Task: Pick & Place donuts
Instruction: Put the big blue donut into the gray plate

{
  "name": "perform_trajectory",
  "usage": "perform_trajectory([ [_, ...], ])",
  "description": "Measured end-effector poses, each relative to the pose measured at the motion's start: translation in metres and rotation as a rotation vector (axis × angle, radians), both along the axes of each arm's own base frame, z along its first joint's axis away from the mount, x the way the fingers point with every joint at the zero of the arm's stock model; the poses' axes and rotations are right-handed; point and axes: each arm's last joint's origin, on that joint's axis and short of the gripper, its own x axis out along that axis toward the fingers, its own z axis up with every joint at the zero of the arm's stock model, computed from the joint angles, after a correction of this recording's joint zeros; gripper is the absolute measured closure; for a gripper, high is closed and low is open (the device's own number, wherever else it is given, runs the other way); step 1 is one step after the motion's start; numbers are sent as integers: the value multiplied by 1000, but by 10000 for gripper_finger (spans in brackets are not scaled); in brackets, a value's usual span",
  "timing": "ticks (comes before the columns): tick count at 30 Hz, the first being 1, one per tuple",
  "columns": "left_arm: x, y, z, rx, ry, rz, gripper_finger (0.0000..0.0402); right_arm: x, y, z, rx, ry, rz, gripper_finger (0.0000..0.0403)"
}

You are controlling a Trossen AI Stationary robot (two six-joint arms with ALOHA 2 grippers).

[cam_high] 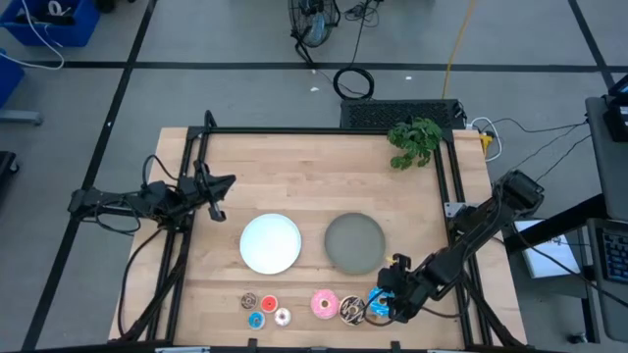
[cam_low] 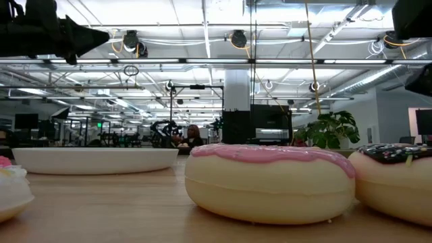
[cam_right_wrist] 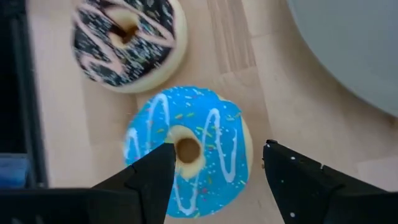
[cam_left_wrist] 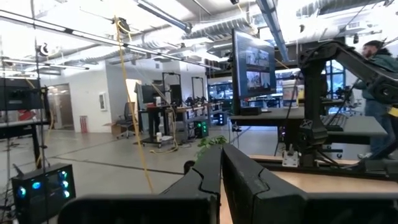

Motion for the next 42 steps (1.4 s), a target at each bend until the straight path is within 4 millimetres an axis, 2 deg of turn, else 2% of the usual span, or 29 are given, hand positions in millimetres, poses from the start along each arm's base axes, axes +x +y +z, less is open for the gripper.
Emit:
perform_trajectory([
  [8, 0, 0, 0, -1, 1, 8, 382, 6, 4, -25, 14, 106, 26, 177],
  [26, 0, 0, 0, -1, 1, 7, 382, 15, -6, -26, -3, 105, -32, 184],
  [31, 0, 0, 0, -1, 1, 7, 382, 13, -9, -28, -45, 121, -46, 222],
  [42, 0, 0, 0, -1, 1, 7, 382, 12, -10, -28, -63, 126, -25, 354],
])
